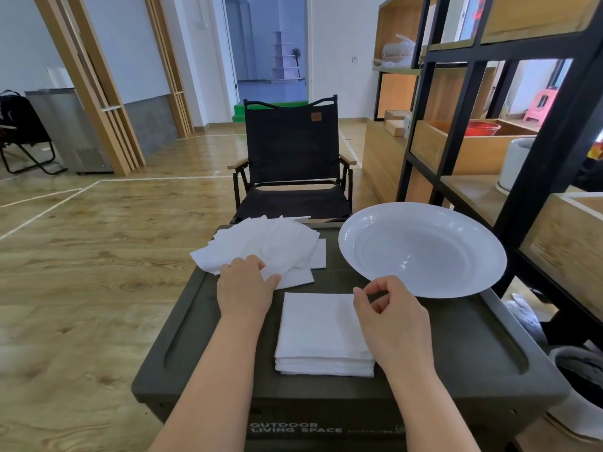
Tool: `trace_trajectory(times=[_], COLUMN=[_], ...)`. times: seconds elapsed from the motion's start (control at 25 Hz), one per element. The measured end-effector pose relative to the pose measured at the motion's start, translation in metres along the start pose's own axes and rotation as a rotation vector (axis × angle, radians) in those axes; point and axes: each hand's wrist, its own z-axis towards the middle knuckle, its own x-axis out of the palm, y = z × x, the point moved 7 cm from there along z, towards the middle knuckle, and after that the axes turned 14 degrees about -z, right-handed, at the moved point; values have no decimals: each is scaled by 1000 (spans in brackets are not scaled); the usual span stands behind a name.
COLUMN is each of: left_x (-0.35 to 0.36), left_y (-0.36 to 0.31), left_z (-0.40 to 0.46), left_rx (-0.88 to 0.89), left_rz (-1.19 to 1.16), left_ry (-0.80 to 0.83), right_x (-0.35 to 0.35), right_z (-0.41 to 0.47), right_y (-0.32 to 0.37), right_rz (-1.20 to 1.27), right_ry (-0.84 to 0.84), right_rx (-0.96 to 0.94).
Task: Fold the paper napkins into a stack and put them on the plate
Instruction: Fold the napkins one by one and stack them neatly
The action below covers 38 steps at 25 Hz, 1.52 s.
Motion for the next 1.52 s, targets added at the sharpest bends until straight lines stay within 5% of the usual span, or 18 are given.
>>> trace_trajectory(times=[0.28,0.48,0.68,0.8,0.88,1.04,1.28,1.52], left_x=[-52,-63,-49,-43,-35,-27,-31,-27], left_y=[-26,-62,-83,-79,-66,-42,-28,-15], left_z=[-49,-83,-94,-94,-89,-85,-83,-81], left_rx=[82,305,476,340,76,-269,-256,-258], left_rz=[-533,-601,-506,-686,-759,-960,-742,-375], left_ry=[-88,-4,187,408,481,312,232,278], right_x=[-2,23,14,10,10,7,-5,4], right_z=[-7,-24,-20,-15,-13,-11,-1,3], right_y=[11,35,25,18,16,19,9,5], right_rz=[174,718,1290,1347,1338,1244,202,-149], right_ry=[115,644,676,648,631,598,133,69], right_rx=[-17,176,331,324,309,238,-26,-78])
